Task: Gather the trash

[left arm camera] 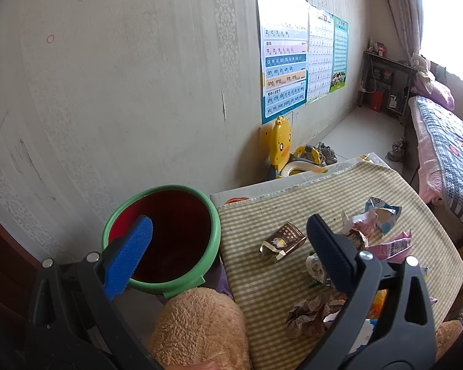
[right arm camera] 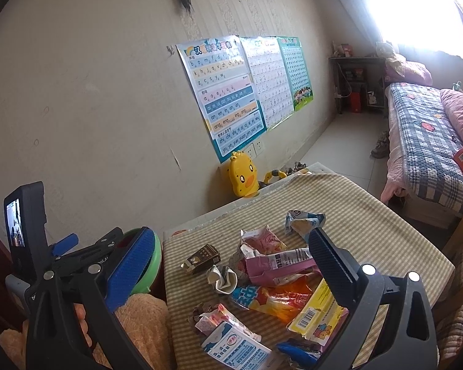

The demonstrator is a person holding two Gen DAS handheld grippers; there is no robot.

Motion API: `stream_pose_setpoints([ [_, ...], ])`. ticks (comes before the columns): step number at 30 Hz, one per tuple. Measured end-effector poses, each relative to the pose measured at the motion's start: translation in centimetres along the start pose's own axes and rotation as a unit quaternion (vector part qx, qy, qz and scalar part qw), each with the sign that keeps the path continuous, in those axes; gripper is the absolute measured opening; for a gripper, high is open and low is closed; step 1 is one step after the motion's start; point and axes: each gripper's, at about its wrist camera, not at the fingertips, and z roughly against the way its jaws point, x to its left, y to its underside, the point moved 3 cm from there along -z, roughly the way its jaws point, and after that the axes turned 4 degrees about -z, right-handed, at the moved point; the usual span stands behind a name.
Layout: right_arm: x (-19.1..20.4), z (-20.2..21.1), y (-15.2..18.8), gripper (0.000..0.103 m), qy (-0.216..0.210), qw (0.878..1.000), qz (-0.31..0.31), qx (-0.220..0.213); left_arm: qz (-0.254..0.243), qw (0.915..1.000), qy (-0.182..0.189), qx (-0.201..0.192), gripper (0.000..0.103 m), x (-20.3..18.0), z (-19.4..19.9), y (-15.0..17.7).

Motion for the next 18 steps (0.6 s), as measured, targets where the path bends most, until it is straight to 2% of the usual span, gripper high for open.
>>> stream_pose_setpoints([
  [18, 0.01, -0.65, 0.23, 0.096, -0.001, 1.0, 0.0, 0.009, -0.001, 1.0, 0.001, 0.004, 0.098, -0.04, -0.23, 0.23],
])
